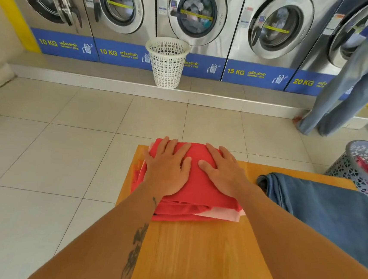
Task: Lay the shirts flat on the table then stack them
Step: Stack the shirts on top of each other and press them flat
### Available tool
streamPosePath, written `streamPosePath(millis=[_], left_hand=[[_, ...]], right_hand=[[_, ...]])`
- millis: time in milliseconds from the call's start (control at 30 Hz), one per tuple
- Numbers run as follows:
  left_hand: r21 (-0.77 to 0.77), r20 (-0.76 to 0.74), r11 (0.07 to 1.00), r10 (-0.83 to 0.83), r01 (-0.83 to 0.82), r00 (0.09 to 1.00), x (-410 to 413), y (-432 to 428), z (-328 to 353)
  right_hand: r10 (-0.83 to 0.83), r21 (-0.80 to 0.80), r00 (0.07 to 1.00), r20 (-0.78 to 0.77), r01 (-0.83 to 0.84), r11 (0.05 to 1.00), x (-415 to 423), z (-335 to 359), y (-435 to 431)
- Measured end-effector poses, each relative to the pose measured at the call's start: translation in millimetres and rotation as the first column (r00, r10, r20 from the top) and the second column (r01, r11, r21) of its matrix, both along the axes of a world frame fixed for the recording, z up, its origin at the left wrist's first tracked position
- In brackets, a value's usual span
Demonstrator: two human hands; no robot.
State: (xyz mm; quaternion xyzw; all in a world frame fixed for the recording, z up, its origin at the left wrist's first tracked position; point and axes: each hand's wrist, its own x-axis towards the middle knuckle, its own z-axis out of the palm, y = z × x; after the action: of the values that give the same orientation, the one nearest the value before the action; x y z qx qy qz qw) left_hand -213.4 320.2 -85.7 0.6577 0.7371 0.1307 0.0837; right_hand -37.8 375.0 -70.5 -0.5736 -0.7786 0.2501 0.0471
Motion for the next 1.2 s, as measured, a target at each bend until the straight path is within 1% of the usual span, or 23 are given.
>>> streamPosePath(millis=[100, 200, 267, 333, 400, 433, 467, 533, 567, 600, 633, 700, 833, 900, 933, 967, 1000, 1067, 1100, 1133, 1167, 1200], left_hand=[[-0.057, 0.054, 0.997, 0.052, -0.049, 0.997, 0, 6, -1], [-0.065, 0.095, 0.998, 0.03, -0.024, 0.995, -8, 8, -1], [-0.052, 0.128, 0.998, 0.023, -0.016, 0.991, -11, 10, 1], [-0.066, 0.167, 0.997, 0.036, -0.026, 0.985, -15, 10, 3], [-0.118, 0.206, 0.992, 0.058, -0.035, 0.977, -20, 8, 2], [-0.152, 0.232, 0.987, 0.082, -0.047, 0.969, -23, 5, 2], [-0.179, 0.25, 0.982, 0.107, -0.062, 0.962, -25, 3, 2], [-0.195, 0.237, 0.977, 0.127, -0.081, 0.963, -27, 1, 3], [-0.188, 0.216, 0.978, 0.132, -0.091, 0.967, -26, 1, 3], [-0.177, 0.198, 0.979, 0.139, -0.104, 0.97, -25, 0, 3], [-0.168, 0.187, 0.979, 0.148, -0.117, 0.971, -24, 0, 3], [-0.155, 0.173, 0.979, 0.156, -0.129, 0.973, -23, 0, 3], [-0.144, 0.163, 0.983, 0.135, -0.111, 0.977, -20, -2, 4], [-0.171, 0.137, 0.978, 0.145, -0.121, 0.98, -19, -2, 7], [-0.18, 0.1, 0.975, 0.148, -0.129, 0.984, -18, -1, 9], [-0.164, 0.06, 0.978, 0.142, -0.131, 0.988, -15, 0, 12], [-0.117, 0.035, 0.986, 0.121, -0.116, 0.992, -12, 2, 16], [0.058, 0.07, 0.998, 0.028, -0.032, 0.997, -3, 4, 25], [0.145, 0.098, 0.989, -0.025, 0.01, 0.995, 0, 4, 27], [0.204, 0.103, 0.978, -0.066, 0.044, 0.992, 2, 3, 27], [0.222, 0.073, 0.973, -0.088, 0.07, 0.993, 2, 0, 23], [0.204, 0.023, 0.975, -0.09, 0.083, 0.996, 0, -3, 16]], right_hand=[[-0.024, -0.063, 0.994, -0.108, 0.017, 0.998, 4, -4, 5], [-0.071, -0.117, 0.982, -0.177, 0.05, 0.992, 7, -6, 7], [-0.095, -0.139, 0.977, -0.189, 0.069, 0.988, 7, -6, 8], [-0.083, -0.13, 0.979, -0.186, 0.059, 0.99, 6, -5, 7], [-0.054, -0.125, 0.985, -0.166, 0.033, 0.992, 9, -2, 5], [-0.038, -0.114, 0.991, -0.126, 0.023, 0.993, 11, 1, 4], [-0.018, -0.074, 0.999, -0.045, 0.015, 0.997, 12, 5, 3], [0.0, 0.12, 0.983, 0.181, -0.022, 0.993, 8, 14, -4], [-0.009, 0.226, 0.972, 0.233, -0.045, 0.973, 3, 17, -11], [-0.011, 0.298, 0.974, 0.227, -0.059, 0.953, -1, 17, -19], [-0.003, 0.326, 0.981, 0.195, -0.062, 0.943, -4, 15, -30], [0.008, 0.286, 0.99, 0.138, -0.047, 0.957, 0, 6, -49], [-0.047, 0.097, 0.999, 0.018, 0.045, 0.994, 26, -7, -57], [-0.054, 0.072, 0.998, 0.028, 0.052, 0.996, 30, -2, -54], [-0.069, 0.097, 0.996, 0.055, 0.063, 0.993, 29, 1, -51], [-0.095, 0.153, 0.992, 0.08, 0.082, 0.985, 27, 7, -47], [-0.12, 0.229, 0.989, 0.09, 0.097, 0.969, 22, 13, -42], [-0.117, 0.357, 0.99, 0.079, 0.081, 0.931, 6, 24, -31], [-0.08, 0.382, 0.994, 0.074, 0.046, 0.923, -3, 26, -26], [-0.031, 0.365, 0.997, 0.077, 0.001, 0.931, -12, 26, -22], [0.013, 0.304, 0.996, 0.085, -0.039, 0.952, -19, 22, -19], [0.04, 0.22, 0.995, 0.092, -0.059, 0.974, -23, 16, -16]])
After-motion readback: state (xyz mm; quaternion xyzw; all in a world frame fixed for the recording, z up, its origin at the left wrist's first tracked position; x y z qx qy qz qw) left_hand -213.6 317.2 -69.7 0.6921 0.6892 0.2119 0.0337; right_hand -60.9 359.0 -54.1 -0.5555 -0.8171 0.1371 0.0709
